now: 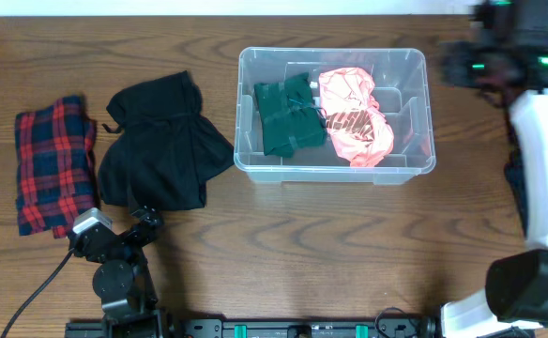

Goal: Pack container
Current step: 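Move the right gripper to the black folded cloth and grasp it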

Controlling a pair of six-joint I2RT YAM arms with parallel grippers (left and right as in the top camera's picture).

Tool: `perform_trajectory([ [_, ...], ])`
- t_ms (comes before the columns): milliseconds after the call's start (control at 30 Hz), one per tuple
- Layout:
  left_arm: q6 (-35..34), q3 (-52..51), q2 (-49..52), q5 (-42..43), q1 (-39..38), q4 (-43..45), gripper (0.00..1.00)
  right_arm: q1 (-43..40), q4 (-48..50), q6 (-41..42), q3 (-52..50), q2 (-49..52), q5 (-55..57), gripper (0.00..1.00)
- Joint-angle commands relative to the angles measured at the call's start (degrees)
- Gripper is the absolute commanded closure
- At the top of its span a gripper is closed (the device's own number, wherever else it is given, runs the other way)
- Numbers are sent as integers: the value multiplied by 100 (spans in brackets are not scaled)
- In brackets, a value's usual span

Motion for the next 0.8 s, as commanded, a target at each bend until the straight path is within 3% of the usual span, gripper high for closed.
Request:
perform_trajectory([
  [0,-2,-116,-4,-155,-9,-208,2,-695,-146,4,-13,107,149,34],
  [233,-2,-116,-2,-155,-9,-208,2,-1910,-142,-24,-68,501,144,18],
  [433,-2,-116,-2,-155,-9,-210,2,-2590,83,-619,-70,1132,144,2],
  [767,-2,-116,-2,-155,-9,-208,2,-3351,933,-1237,-70,1908,-570,1],
])
